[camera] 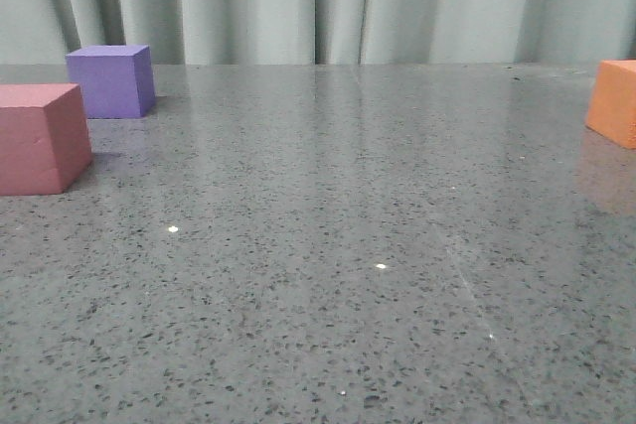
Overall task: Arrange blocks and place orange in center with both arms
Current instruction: 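Move the right gripper toward the orange cube and open it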
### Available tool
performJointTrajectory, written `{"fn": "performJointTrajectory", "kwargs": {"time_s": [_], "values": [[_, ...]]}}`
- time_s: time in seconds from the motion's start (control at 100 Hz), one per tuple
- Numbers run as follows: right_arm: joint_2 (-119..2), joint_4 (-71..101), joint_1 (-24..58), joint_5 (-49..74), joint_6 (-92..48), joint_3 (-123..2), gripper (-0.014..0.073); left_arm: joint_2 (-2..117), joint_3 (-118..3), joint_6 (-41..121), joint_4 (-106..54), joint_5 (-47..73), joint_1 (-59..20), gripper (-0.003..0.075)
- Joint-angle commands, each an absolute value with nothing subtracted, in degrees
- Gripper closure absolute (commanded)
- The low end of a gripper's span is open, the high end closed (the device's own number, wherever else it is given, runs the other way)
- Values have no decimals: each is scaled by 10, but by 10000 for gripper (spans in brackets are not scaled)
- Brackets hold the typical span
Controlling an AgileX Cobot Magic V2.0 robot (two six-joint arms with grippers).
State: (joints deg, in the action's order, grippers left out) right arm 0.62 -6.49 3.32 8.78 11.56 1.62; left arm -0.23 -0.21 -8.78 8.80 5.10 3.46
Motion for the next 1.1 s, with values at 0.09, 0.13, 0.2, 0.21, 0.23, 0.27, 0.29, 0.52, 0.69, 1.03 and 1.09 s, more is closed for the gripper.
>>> {"fn": "performJointTrajectory", "kwargs": {"time_s": [0.09, 0.13, 0.2, 0.21, 0.23, 0.27, 0.29, 0.52, 0.69, 1.03, 1.09], "values": [[20, -66, 31, 39, 111, 8, 661, -21, 28, -90, 84, 6, 36, 739], [20, -66, 31, 39, 111, 8, 661, -21, 28, -90, 84, 6, 36, 739], [20, -66, 31, 39, 111, 8, 661, -21, 28, -90, 84, 6, 36, 739], [20, -66, 31, 39, 111, 8, 661, -21, 28, -90, 84, 6, 36, 739], [20, -66, 31, 39, 111, 8, 661, -21, 28, -90, 84, 6, 36, 739], [20, -66, 31, 39, 111, 8, 661, -21, 28, -90, 84, 6, 36, 739], [20, -66, 31, 39, 111, 8, 661, -21, 28, -90, 84, 6, 36, 739], [20, -66, 31, 38, 111, 8, 661, -21, 28, -90, 84, 6, 36, 739], [20, -67, 31, -46, 111, 5, 661, -21, 28, -90, 84, 6, 36, 739], [-178, -66, 32, 233, 111, -297, 661, -21, 28, -90, 84, 6, 36, 739], [-242, -66, 32, 279, 111, -357, 661, -21, 28, -90, 84, 6, 36, 739]]}}
